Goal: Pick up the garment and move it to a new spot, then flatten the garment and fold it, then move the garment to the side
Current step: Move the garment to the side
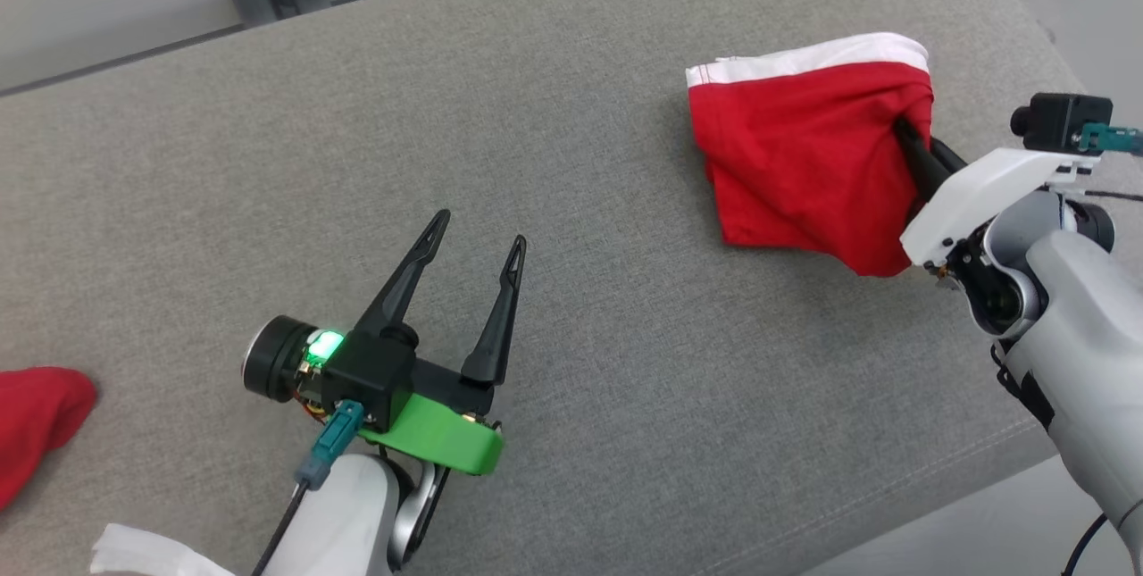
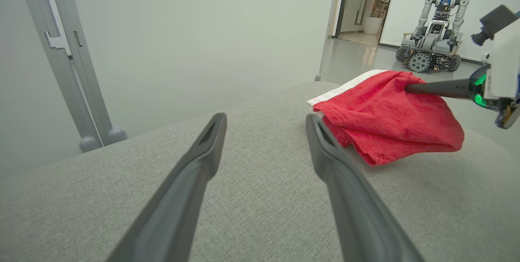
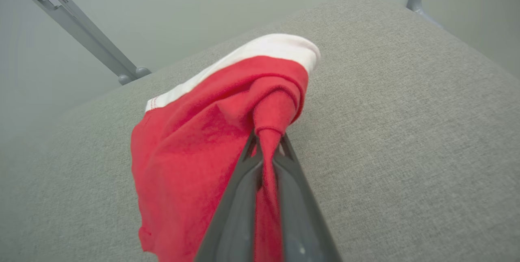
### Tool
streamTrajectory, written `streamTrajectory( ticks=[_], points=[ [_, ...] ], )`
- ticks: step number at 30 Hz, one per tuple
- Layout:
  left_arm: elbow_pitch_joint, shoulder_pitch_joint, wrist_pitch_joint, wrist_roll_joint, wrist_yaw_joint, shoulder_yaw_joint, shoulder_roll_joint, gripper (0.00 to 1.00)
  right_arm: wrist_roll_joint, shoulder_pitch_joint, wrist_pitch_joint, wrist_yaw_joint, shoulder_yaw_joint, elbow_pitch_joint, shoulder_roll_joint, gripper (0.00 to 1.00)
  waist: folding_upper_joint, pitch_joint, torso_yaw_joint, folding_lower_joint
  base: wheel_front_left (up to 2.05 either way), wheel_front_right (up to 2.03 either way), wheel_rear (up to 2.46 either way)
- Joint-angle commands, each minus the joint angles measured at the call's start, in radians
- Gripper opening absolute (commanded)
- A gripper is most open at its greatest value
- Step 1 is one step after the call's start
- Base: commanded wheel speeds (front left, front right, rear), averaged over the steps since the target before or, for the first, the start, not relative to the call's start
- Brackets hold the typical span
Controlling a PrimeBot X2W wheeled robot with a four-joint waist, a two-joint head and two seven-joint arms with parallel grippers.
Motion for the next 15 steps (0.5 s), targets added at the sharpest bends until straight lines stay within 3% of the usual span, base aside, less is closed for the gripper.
streamTrajectory(
  ticks=[1, 6, 15],
  points=[
    [0.005, -0.027, 0.000, 0.008, -0.003, -0.003, 0.018, 1.00, 0.012, -0.028, -0.009, 0.000, 0.018, -0.007, -0.011, 0.00, -0.0001, 0.076, -0.034, 0.0000, 0.00, 0.00, 0.00],
    [0.008, -0.074, 0.004, 0.026, -0.007, -0.015, 0.040, 1.00, 0.045, -0.103, -0.028, 0.000, 0.094, -0.023, -0.076, 0.00, -0.0001, 0.168, -0.018, 0.0000, 0.00, 0.00, 0.00],
    [-0.027, -0.144, 0.034, 0.051, 0.001, -0.030, 0.064, 1.00, 0.070, -0.271, -0.077, 0.000, 0.162, 0.085, -0.240, 0.00, -0.0001, 0.332, 0.037, 0.0000, 0.00, 0.00, 0.00]
  ],
)
